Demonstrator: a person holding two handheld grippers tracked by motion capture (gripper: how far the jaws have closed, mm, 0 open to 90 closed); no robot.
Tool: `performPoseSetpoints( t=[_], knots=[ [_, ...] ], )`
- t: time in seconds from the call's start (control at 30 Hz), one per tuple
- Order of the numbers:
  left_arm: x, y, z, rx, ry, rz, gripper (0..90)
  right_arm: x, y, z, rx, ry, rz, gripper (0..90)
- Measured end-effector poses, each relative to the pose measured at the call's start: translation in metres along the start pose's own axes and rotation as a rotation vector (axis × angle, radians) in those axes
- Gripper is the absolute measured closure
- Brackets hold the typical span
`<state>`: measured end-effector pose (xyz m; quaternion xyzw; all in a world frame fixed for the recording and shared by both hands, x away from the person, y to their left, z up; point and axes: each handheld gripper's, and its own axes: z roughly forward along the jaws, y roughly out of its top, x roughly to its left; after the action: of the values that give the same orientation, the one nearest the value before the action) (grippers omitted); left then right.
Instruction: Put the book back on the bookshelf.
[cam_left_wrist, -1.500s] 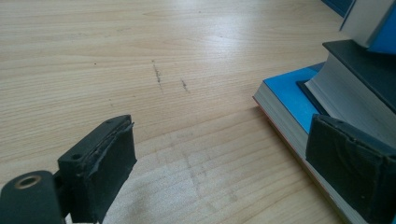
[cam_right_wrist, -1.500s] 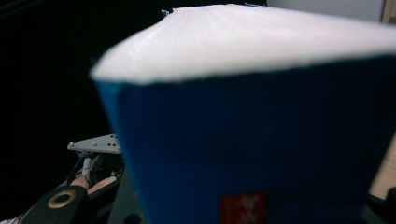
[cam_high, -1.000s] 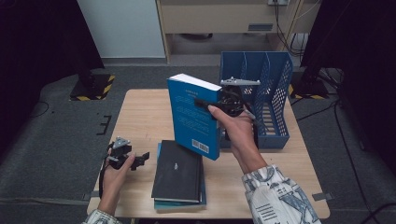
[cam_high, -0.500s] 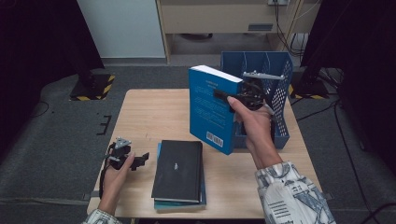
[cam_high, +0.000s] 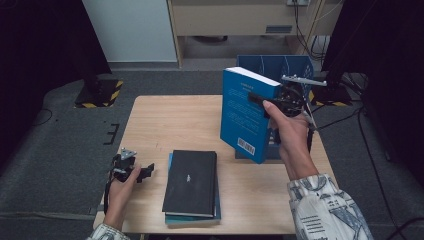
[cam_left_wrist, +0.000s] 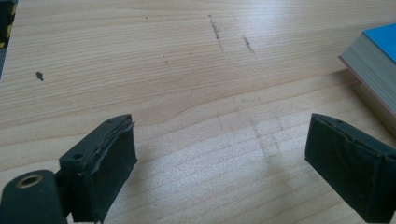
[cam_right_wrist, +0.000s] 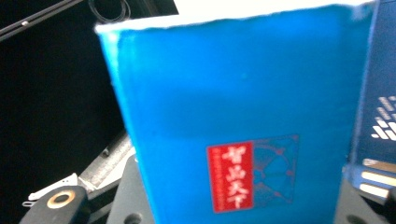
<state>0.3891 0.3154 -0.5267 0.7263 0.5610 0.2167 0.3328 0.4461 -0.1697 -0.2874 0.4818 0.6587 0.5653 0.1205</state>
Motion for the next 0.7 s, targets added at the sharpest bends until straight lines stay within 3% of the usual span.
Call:
performPoseSetpoints(
  t=[0.7],
  knots=[
    [-0.004, -0.002, 0.003, 0.028, -0.016, 0.024, 8.1, -0.033, 0.014, -0.019, -0.057, -0.116, 0.062, 59.8]
  ],
)
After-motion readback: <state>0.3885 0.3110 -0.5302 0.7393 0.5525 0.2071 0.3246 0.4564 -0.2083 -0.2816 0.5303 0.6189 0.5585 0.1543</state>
